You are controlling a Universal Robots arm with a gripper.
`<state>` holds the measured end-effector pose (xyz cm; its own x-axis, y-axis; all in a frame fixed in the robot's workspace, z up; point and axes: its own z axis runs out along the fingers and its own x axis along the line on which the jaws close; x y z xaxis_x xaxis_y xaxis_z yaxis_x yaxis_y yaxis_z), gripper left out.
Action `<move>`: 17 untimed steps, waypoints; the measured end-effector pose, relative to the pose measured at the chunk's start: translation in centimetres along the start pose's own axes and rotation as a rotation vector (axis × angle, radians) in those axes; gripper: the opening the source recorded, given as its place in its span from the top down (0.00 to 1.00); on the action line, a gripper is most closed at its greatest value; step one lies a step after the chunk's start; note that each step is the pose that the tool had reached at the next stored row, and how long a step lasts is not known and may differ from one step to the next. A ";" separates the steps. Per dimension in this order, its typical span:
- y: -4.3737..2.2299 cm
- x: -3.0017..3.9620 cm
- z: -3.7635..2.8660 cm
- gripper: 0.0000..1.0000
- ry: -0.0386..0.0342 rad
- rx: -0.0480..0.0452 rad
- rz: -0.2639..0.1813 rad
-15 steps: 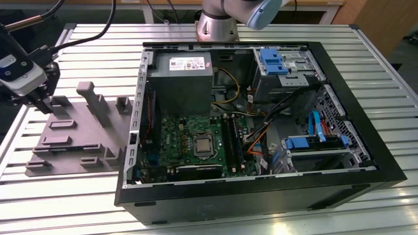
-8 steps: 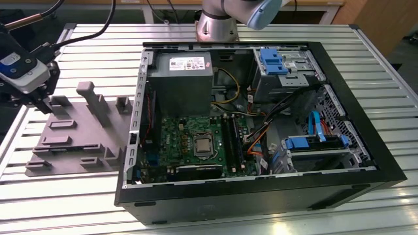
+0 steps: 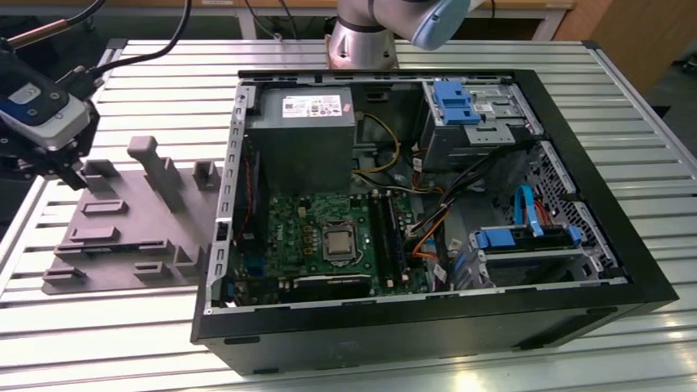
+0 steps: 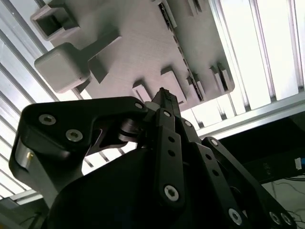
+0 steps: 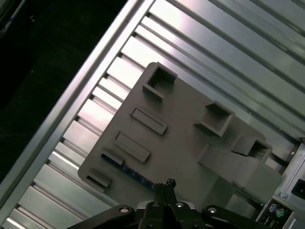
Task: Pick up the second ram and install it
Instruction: 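Pick up the second ram and move it above second insertion slot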
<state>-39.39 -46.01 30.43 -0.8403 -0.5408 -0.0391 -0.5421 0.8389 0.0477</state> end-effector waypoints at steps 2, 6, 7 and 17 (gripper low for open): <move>0.00 0.00 0.00 0.89 0.0011 -0.0008 -0.022; 0.00 0.00 0.01 0.89 0.0032 -0.0026 -0.067; 0.00 0.00 0.01 0.89 0.0037 -0.0030 -0.078; 0.00 0.00 0.02 0.89 0.0087 -0.0071 -0.182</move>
<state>-39.39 -46.02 30.42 -0.7280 -0.6844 -0.0391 -0.6855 0.7265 0.0477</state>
